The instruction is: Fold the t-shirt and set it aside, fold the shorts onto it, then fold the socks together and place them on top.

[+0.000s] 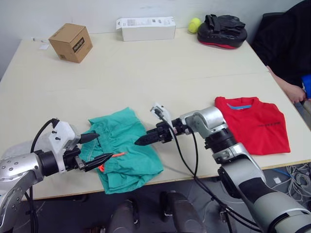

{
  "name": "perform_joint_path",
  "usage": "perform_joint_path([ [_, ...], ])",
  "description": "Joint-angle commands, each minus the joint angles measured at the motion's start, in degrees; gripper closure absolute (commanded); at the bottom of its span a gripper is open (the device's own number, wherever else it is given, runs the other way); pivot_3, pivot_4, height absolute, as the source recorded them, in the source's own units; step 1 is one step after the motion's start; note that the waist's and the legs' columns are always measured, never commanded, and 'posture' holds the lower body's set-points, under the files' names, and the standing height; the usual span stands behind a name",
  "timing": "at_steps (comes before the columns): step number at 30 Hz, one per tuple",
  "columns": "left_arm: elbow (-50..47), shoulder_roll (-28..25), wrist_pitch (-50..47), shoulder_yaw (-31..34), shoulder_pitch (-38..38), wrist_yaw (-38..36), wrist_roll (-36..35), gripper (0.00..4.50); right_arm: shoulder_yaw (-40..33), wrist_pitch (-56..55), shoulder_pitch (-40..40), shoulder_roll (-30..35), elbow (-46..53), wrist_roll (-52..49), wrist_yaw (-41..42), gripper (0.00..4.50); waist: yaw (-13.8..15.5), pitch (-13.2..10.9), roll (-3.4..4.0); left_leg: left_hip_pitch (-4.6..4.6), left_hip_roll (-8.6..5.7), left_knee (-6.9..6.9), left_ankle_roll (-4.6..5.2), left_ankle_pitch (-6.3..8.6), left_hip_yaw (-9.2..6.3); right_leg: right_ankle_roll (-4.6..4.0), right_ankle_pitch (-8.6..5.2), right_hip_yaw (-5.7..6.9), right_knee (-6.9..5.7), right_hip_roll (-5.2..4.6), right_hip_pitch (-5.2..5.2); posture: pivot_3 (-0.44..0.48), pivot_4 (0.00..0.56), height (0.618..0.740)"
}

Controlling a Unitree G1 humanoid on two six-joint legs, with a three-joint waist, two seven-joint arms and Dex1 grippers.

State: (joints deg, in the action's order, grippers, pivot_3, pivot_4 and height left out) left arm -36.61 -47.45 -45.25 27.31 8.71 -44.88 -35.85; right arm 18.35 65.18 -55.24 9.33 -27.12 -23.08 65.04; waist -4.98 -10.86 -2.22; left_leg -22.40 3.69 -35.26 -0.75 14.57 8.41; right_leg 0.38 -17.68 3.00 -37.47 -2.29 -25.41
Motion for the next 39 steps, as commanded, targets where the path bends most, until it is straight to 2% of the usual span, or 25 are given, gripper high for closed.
perform_joint_path([
  [1, -3.0, -0.4, -0.4, 3.0, 1.0, 0.9, -1.6, 0.03, 2.8, 2.5, 1.9, -2.5, -0.3, -0.6, -0.2, 0.0, -0.1, 0.0, 0.0, 0.01, 0.01, 0.0, -0.01, 0.0, 0.0, 0.0, 0.0, 0.0, -0.02, 0.01, 0.0, 0.0, 0.15, 0.74],
  [8, -3.9, -0.4, -0.5, 3.8, 2.3, 1.8, -2.6, 0.03, 0.7, 2.8, 2.6, -6.9, -5.5, 0.2, -4.0, 0.0, -0.3, 0.0, -0.01, 0.07, 0.08, 0.01, -0.15, -0.05, 0.0, -0.02, -0.01, -0.02, -0.07, 0.09, 0.0, 0.0, 0.15, 0.74],
  [9, -3.9, -0.5, -0.5, 3.7, 2.2, 1.9, -2.6, 0.01, -0.2, 2.6, 2.3, -7.5, -6.9, 0.4, -4.9, 0.18, -0.4, 0.0, -0.03, 0.1, 0.08, 0.01, -0.15, -0.06, 0.0, -0.02, -0.01, -0.02, -0.09, 0.09, 0.01, 0.0, 0.15, 0.74],
  [11, -3.8, -0.6, -0.3, 3.4, 2.1, 2.1, -2.9, 0.0, -2.1, 1.9, 1.6, -8.5, -9.5, 0.5, -6.3, 0.63, -0.6, 0.0, -0.04, 0.14, 0.08, 0.01, -0.17, -0.08, 0.0, -0.03, -0.01, -0.03, -0.12, 0.09, 0.04, 0.0, 0.15, 0.74],
  [17, -3.1, -1.2, -0.3, 2.8, 1.3, 1.6, -3.5, 0.0, -4.7, 1.1, 0.6, -8.5, -11.5, 0.3, -7.3, 2.8, -0.7, 0.1, -0.1, 0.16, 0.07, 0.01, -0.21, -0.14, -0.02, -0.07, 0.0, -0.03, -0.16, 0.08, 0.04, 0.0, 0.15, 0.74],
  [22, -2.6, -1.9, -0.6, 3.1, 0.7, 0.2, -5.3, 0.0, -5.5, 1.4, 2.0, -6.9, -8.9, -0.6, -7.1, 4.38, -0.8, 0.3, -0.41, 0.34, 0.07, 0.01, -0.31, -0.18, -0.03, -0.15, 0.05, -0.03, -0.16, 0.07, 0.24, 0.0, 0.15, 0.74],
  [26, -2.2, -2.4, -2.2, 3.6, -1.6, 0.1, -9.4, 0.0, -7.3, 3.2, 2.8, -4.0, -4.0, -2.4, -6.5, 4.47, 0.0, 0.3, -0.4, 0.3, 0.02, 0.01, -0.36, -0.33, -0.05, -0.31, 0.18, -0.02, 0.06, 0.03, 0.29, 0.0, 0.15, 0.74],
  [31, -3.0, -2.2, -3.0, 1.3, -5.2, 0.3, -14.4, 0.0, -10.6, 7.8, 3.6, 4.0, 6.9, -6.2, -6.0, 4.47, 1.5, 0.2, -0.32, -0.05, -0.11, 0.0, -0.15, -0.37, -0.06, -0.3, 0.23, 0.02, 0.39, -0.13, 0.2, 0.0, 0.15, 0.74],
  [33, -2.5, -1.9, -2.7, -1.1, -7.5, 1.1, -14.6, 0.0, -12.0, 9.7, 4.0, 8.2, 11.4, -7.8, -5.7, 4.47, 1.9, 0.2, -0.3, -0.22, -0.14, 0.0, -0.05, -0.31, -0.06, 0.03, 0.43, 0.02, 0.46, -0.16, 0.09, 0.0, 0.15, 0.74],
  [36, -1.4, -1.7, -1.9, -4.8, -10.0, 1.2, -13.4, 0.0, -13.7, 11.7, 4.6, 14.0, 16.5, -9.8, -5.6, 4.47, 1.9, 0.2, -0.2, -0.4, -0.16, 0.0, 0.26, -0.33, -0.06, 0.11, 0.48, 0.02, 0.49, -0.15, -0.07, 0.0, 0.15, 0.74],
  [39, 0.5, -1.4, -0.8, -7.8, -12.2, 1.3, -12.1, 0.0, -15.1, 12.9, 5.5, 21.4, 21.5, -11.6, -4.4, 4.47, 1.6, 0.1, -0.12, -0.42, -0.04, 0.02, 0.16, -0.16, -0.05, 0.14, 0.46, 0.03, 0.55, 0.02, -0.1, 0.0, 0.15, 0.74],
])
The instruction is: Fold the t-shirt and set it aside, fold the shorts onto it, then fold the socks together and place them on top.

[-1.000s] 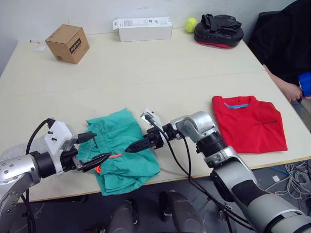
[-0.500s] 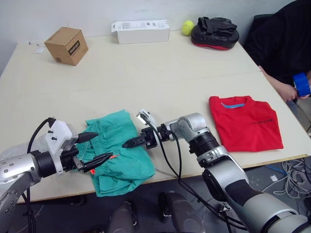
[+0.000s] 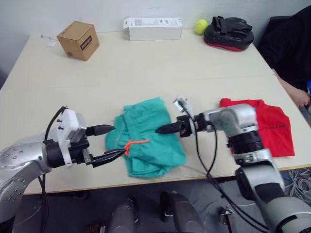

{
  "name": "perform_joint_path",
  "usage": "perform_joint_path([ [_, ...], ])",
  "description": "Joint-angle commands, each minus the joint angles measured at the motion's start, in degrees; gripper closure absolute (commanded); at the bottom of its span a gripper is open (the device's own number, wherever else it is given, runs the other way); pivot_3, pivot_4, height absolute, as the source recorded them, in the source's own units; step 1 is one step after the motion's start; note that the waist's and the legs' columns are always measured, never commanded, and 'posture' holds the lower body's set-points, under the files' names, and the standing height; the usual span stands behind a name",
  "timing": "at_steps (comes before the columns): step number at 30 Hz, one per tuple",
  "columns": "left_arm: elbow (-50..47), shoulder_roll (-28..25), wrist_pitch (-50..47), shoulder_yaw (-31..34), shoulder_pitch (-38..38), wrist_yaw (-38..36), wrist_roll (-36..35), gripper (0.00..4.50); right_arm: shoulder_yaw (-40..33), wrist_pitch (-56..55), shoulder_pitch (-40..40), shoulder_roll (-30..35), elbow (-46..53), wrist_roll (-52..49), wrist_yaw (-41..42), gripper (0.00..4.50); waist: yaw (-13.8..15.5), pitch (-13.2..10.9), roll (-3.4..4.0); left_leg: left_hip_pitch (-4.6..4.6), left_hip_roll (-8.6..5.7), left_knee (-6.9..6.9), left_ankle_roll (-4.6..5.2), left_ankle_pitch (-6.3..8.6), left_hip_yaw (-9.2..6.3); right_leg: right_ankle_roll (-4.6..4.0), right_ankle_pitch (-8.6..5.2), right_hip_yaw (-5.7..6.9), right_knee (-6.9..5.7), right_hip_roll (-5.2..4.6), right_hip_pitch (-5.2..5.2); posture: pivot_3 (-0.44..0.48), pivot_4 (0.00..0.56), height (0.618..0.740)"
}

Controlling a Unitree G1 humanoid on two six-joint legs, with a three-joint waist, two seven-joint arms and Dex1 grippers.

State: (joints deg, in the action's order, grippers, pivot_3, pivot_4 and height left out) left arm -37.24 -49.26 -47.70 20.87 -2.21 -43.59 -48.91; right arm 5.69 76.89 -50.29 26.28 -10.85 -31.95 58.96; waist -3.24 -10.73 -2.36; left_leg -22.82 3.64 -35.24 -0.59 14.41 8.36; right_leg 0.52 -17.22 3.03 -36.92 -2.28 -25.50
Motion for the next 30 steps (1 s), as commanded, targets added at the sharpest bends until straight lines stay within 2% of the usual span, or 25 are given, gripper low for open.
perform_joint_path([
  [1, 1.8, 0.4, 2.1, -2.3, -2.0, -0.2, 1.3, 0.0, -2.8, 1.2, 1.0, 8.1, 6.7, -3.2, 2.8, 4.47, 0.1, -0.1, 0.13, 0.0, 0.04, 0.0, -0.03, 0.04, 0.02, 0.01, -0.01, -0.01, 0.02, 0.05, -0.02, 0.0, 0.15, 0.74],
  [8, 4.8, 1.1, 4.1, -6.5, -6.6, -1.5, 2.5, 0.0, -1.9, -6.8, 4.0, 31.3, 6.5, -1.9, 13.5, 4.47, 0.5, -0.2, 0.31, -0.18, 0.0, -0.22, 0.09, 0.18, 0.01, 0.24, -0.15, -0.03, 0.16, 0.11, -0.04, 0.0, 0.15, 0.74],
  [13, 5.6, 2.2, 4.8, -8.9, -9.3, -1.5, 2.8, 0.0, 0.5, -18.2, 3.6, 41.7, -6.6, 5.2, 20.6, 4.47, 0.5, -0.3, 0.33, -0.21, 0.01, -0.51, 0.09, 0.21, 0.04, 0.29, -0.14, -0.09, 0.1, 0.18, -0.01, 0.0, 0.15, 0.74],
  [17, 6.4, 2.4, 5.6, -9.8, -9.9, -1.7, 3.5, 0.0, 3.1, -27.5, 0.8, 44.3, -19.3, 12.5, 23.8, 4.47, 0.2, -0.3, 0.34, -0.23, 0.03, -0.81, 0.07, 0.2, 0.09, 0.3, -0.13, -0.18, 0.0, 0.21, 0.02, 0.0, 0.15, 0.74],
  [21, 6.9, 2.7, 6.0, -9.9, -10.3, -1.5, 4.0, 0.0, 4.7, -38.0, -4.5, 43.4, -36.1, 20.0, 23.9, 4.47, 0.2, -0.3, 0.43, -0.23, 0.03, -0.94, -0.02, 0.1, 0.11, 0.3, -0.13, -0.23, -0.07, 0.23, 0.03, 0.0, 0.15, 0.74],
  [25, 6.7, 2.8, 5.9, -9.8, -10.5, -1.3, 4.2, 0.0, 4.9, -47.9, -8.4, 40.8, -50.2, 26.0, 19.8, 4.47, 0.2, -0.3, 0.47, -0.23, 0.04, -1.01, -0.16, 0.02, 0.09, 0.29, -0.13, -0.28, -0.09, 0.33, 0.04, 0.0, 0.15, 0.74],
  [30, 6.2, 2.6, 5.7, -9.2, -10.1, -1.0, 4.3, 0.0, 2.8, -56.2, -8.4, 38.3, -58.1, 29.9, 10.9, 4.47, 0.0, -0.4, 0.54, -0.21, 0.07, -1.06, -0.29, -0.03, 0.09, 0.32, -0.11, -0.38, -0.23, 0.4, 0.04, 0.0, 0.15, 0.74],
])
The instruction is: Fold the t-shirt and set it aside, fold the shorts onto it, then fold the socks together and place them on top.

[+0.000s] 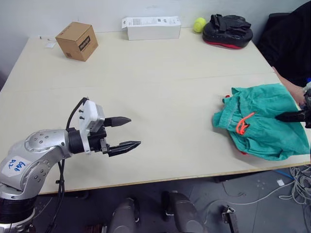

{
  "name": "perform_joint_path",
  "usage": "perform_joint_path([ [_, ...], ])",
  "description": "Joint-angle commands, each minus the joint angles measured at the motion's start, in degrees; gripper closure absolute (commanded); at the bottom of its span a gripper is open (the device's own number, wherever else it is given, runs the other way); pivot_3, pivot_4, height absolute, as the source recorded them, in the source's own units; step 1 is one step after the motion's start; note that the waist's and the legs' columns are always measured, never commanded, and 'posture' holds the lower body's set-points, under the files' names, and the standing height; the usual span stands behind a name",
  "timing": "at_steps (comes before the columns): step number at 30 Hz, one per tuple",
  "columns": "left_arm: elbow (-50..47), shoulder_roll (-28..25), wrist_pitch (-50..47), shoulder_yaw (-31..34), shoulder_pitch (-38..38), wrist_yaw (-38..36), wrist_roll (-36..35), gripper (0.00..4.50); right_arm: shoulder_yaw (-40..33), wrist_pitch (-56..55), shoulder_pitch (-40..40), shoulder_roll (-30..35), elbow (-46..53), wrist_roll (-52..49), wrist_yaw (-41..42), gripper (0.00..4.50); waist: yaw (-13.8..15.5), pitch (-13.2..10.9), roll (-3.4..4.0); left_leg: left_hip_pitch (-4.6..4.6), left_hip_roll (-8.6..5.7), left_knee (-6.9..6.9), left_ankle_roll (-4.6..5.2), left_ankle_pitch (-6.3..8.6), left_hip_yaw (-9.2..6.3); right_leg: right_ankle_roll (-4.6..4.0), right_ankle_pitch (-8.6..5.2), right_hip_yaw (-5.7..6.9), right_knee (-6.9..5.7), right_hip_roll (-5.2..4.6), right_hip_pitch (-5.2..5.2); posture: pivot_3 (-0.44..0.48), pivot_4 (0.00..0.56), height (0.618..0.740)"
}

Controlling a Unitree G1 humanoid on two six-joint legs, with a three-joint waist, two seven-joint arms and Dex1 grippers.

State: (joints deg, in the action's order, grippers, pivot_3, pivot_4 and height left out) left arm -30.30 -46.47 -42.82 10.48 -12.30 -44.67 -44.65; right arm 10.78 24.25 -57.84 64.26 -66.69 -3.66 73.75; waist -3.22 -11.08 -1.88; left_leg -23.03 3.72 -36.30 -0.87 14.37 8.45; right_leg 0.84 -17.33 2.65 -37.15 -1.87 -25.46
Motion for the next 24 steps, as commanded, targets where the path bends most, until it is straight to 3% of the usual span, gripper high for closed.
perform_joint_path([
  [1, -0.8, -0.1, 0.7, 1.1, -0.1, 0.2, 0.0, 0.0, -2.9, -4.6, -0.5, -0.3, -2.9, 1.7, -4.8, 4.47, 0.0, 0.0, 0.09, 0.01, 0.0, -0.03, -0.01, 0.0, 0.0, 0.0, 0.0, -0.01, -0.06, 0.0, 0.0, 0.0, 0.15, 0.74],
  [3, -1.1, -0.1, 0.7, 0.9, -0.1, 0.4, 0.1, 0.0, -4.4, -4.6, -0.6, -1.3, -4.0, 1.5, -6.8, 4.47, 0.0, -0.1, 0.09, 0.06, 0.0, -0.16, -0.07, 0.01, -0.02, 0.0, 0.0, -0.04, -0.25, 0.02, 0.0, 0.0, 0.15, 0.74],
  [6, -1.2, 0.0, 0.7, 0.8, -0.1, 0.6, 0.1, 0.0, -7.3, -4.6, -1.2, -2.0, -4.3, 0.7, -7.9, 3.76, 0.0, -0.1, 0.09, 0.08, 0.03, -0.23, -0.16, -0.06, -0.04, 0.0, 0.0, -0.07, -0.31, 0.08, 0.0, 0.0, 0.15, 0.74],
  [17, 0.1, 0.7, 1.2, -0.2, -1.1, 0.4, 1.1, 0.0, -14.2, -6.1, -4.5, 0.7, 0.1, -0.6, -4.1, 0.03, -0.1, -0.1, 0.1, 0.34, 0.04, -0.25, -0.22, -0.19, 0.02, -0.01, 0.01, -0.23, -0.51, 0.14, 0.11, 0.0, 0.15, 0.74],
  [21, 0.4, 0.9, 1.3, -0.4, -1.5, 0.3, 1.6, 0.0, -16.4, -8.4, -5.9, -0.1, 0.8, -1.1, -5.9, 0.03, 0.0, -0.1, 0.1, 0.66, 0.05, -0.21, -0.31, -0.17, 0.01, -0.06, -0.02, -0.25, -0.5, 0.22, 0.4, 0.0, 0.15, 0.74],
  [24, 0.9, 0.9, 1.6, -0.1, -1.5, 0.4, 2.2, 0.0, -18.5, -7.7, -7.5, -2.3, 3.9, -4.2, -2.2, 0.03, -0.2, -0.1, 0.1, 0.74, 0.06, -0.2, -0.31, -0.17, -0.01, -0.08, -0.03, -0.25, -0.49, 0.2, 0.5, 0.0, 0.15, 0.74],
])
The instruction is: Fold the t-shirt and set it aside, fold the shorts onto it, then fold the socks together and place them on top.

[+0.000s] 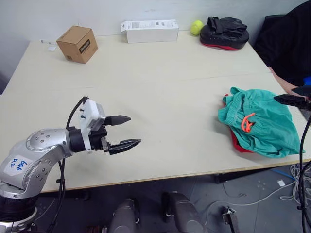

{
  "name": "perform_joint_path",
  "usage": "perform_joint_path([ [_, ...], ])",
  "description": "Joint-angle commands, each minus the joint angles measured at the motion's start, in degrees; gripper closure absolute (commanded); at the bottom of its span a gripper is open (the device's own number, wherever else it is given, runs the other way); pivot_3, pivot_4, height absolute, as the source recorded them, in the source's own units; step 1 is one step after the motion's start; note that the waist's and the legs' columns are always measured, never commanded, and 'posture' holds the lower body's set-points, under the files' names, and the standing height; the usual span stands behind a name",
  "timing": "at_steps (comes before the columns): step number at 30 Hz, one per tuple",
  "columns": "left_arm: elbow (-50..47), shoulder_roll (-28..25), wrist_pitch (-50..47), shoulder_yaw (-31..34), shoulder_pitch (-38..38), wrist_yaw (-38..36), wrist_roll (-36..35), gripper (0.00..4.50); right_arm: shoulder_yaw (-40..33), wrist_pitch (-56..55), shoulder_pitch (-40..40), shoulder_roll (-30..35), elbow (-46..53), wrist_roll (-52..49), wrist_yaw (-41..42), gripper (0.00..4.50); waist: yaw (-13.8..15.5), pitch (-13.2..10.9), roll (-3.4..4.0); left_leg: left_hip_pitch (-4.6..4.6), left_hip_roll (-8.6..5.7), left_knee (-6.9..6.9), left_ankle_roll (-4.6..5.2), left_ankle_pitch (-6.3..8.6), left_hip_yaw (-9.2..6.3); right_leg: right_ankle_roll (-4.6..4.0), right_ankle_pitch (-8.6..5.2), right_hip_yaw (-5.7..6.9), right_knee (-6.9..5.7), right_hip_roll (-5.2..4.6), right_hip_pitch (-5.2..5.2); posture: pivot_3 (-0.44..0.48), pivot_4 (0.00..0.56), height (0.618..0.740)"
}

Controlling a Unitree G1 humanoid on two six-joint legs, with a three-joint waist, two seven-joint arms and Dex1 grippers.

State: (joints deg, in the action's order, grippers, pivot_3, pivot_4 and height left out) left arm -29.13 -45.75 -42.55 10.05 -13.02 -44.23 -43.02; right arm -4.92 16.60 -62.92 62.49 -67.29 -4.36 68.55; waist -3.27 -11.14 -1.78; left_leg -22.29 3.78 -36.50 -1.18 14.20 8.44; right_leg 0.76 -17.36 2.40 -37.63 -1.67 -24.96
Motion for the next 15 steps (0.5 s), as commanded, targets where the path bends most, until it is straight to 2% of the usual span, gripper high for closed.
perform_joint_path([
  [1, -0.2, 0.1, 1.4, 0.5, -0.6, 0.0, 0.8, 0.0, -3.0, 1.0, -2.2, -1.7, 7.2, -4.8, 5.3, 0.03, -0.3, 0.0, 0.0, 0.03, 0.0, 0.0, 0.0, 0.0, 0.0, 0.0, 0.0, -0.03, 0.0, 0.01, 0.03, 0.0, 0.15, 0.74],
  [4, -0.7, -0.5, 1.5, 2.0, 1.0, 1.1, 1.9, 0.0, -3.5, 12.7, 3.7, -7.9, 30.5, -15.8, 12.4, 0.03, -0.9, 0.0, 0.0, 0.22, 0.06, 0.07, 0.01, 0.0, 0.0, 0.01, 0.0, -0.08, 0.0, 0.06, 0.21, 0.0, 0.15, 0.74],
  [9, -3.0, -1.4, 1.7, 7.4, 8.2, 3.4, 4.4, 0.0, -2.6, 27.9, 14.2, -16.2, 65.4, -31.5, 10.1, 0.03, -1.0, 0.0, 0.0, 0.43, 0.15, 0.49, -0.23, -0.07, -0.24, -0.01, -0.01, -0.03, -0.19, 0.16, 0.25, 0.0, 0.15, 0.74],
  [11, -4.9, -1.5, 1.7, 10.3, 12.8, 4.5, 5.7, 0.0, -1.5, 31.0, 16.7, -19.4, 74.5, -35.8, 7.6, 0.03, -0.7, 0.0, 0.0, 0.29, 0.16, 0.51, -0.29, -0.02, -0.33, -0.13, -0.11, 0.07, -0.2, 0.15, 0.1, 0.0, 0.15, 0.74],
  [15, -7.2, -0.7, 2.1, 15.7, 21.2, 7.8, 9.8, 0.0, 0.4, 31.7, 19.7, -22.5, 82.0, -38.5, 4.8, 0.03, -0.1, 0.0, -0.06, 0.03, 0.17, 0.47, -0.19, 0.12, -0.31, -0.14, -0.13, 0.07, -0.09, 0.11, -0.1, 0.0, 0.15, 0.74],
])
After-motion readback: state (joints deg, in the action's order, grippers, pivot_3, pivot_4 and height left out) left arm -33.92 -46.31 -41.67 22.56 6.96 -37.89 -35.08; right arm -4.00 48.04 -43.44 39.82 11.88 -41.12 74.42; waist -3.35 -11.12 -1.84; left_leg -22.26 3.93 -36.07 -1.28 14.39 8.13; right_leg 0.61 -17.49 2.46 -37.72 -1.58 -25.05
